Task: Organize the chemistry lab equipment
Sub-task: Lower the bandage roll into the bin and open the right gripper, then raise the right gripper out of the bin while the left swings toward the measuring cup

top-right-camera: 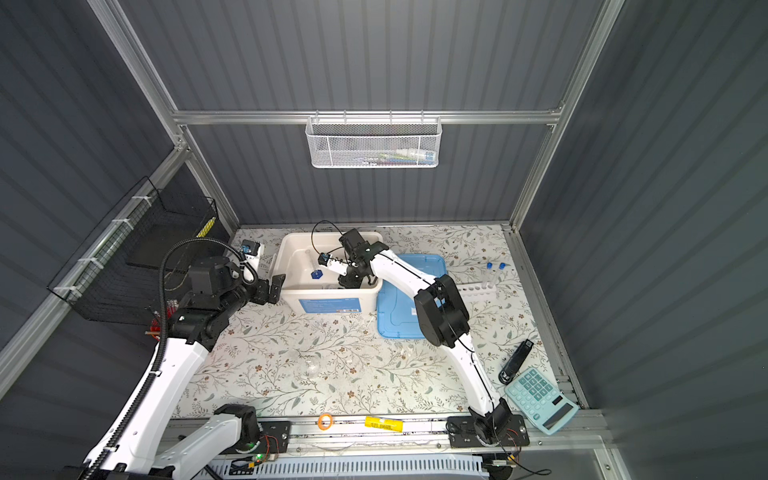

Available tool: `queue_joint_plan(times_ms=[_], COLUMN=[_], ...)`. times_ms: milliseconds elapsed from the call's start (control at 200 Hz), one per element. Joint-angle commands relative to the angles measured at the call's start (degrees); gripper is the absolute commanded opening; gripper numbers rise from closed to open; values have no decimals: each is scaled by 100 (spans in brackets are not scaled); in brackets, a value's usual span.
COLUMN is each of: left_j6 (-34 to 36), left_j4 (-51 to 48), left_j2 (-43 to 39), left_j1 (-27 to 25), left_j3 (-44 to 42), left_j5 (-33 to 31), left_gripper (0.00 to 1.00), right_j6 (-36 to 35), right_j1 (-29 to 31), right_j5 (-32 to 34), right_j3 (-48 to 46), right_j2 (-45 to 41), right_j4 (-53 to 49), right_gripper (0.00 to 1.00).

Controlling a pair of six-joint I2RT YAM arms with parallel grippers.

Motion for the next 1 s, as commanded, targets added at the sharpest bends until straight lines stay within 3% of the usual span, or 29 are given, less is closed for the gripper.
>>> queue_joint_plan(times_ms=[0, 315, 570, 996], left_j6=[97, 104, 113, 151], left_j4=[-66, -49, -110, -298], left_j2=[-10, -66, -209, -492], left_j1=[41, 41, 57, 58], left_j3=[178, 136, 128, 121], left_j5=[-36, -32, -1, 86], left_gripper=[100, 100, 100, 100], right_j6=[-9, 130, 206, 148], right_j1=[16, -13, -63, -147], right_j5=[31, -82, -258, -135], right_j3=[-70, -55, -62, -105], right_j2=[88, -217, -603, -1275], right_j4=[-6, -1, -18, -65], right_gripper=[22, 23, 34, 37])
